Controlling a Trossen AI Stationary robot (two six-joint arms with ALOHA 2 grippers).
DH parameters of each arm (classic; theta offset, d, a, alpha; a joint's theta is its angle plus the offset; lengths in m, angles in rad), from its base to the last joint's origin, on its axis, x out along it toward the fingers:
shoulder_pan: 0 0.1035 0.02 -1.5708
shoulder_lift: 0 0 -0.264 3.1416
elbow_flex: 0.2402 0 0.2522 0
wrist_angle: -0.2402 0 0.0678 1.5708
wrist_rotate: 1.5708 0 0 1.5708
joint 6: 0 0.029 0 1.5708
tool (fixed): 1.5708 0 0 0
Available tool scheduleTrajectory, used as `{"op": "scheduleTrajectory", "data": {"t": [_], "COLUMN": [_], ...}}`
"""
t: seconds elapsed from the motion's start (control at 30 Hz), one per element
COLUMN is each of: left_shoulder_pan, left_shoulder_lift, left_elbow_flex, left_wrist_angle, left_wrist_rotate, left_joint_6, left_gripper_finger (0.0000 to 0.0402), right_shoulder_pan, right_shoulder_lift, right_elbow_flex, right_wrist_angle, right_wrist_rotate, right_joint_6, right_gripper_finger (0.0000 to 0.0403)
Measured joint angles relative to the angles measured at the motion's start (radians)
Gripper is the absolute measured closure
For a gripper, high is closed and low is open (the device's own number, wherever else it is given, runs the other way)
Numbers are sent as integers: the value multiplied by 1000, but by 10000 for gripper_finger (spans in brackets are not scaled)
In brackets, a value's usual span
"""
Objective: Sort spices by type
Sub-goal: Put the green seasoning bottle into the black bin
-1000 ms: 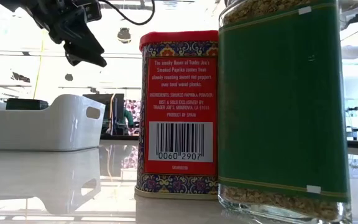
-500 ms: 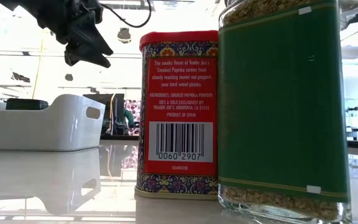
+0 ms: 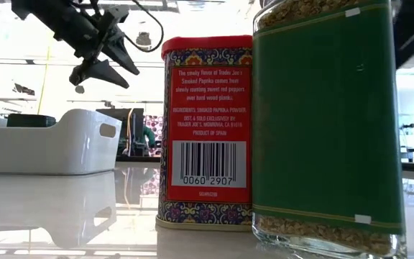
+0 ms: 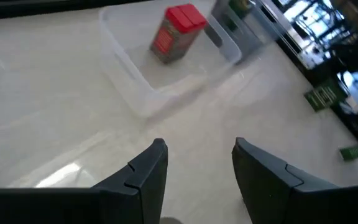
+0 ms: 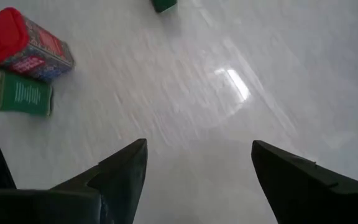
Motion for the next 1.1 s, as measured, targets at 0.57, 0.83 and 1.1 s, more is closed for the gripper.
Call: {"op": "scheduleTrajectory", "data": {"t": [0.57,0.83,1.1], "left_shoulder_pan": [109,218,269], "left_shoulder_lift": [0,34,197], "left_elbow_flex": [0,128,348], "left_wrist_angle": [-12,-129,-271], "left_wrist_rotate": [-58,-63,-132], "left_joint_6": [-53,-2,-51], "left_gripper_finger": [230,230,230], "right_shoulder_pan": [-172,-304,-402], "right_shoulder_lift": [-276,-277,-277], "right_elbow_flex": [-234,-234,-234], "right_wrist_angle": [134,164,180], "right_wrist_rotate": [39,38,28], "right_joint_6": [-196,-273,-346], "right_gripper_finger": [88,88,88]}}
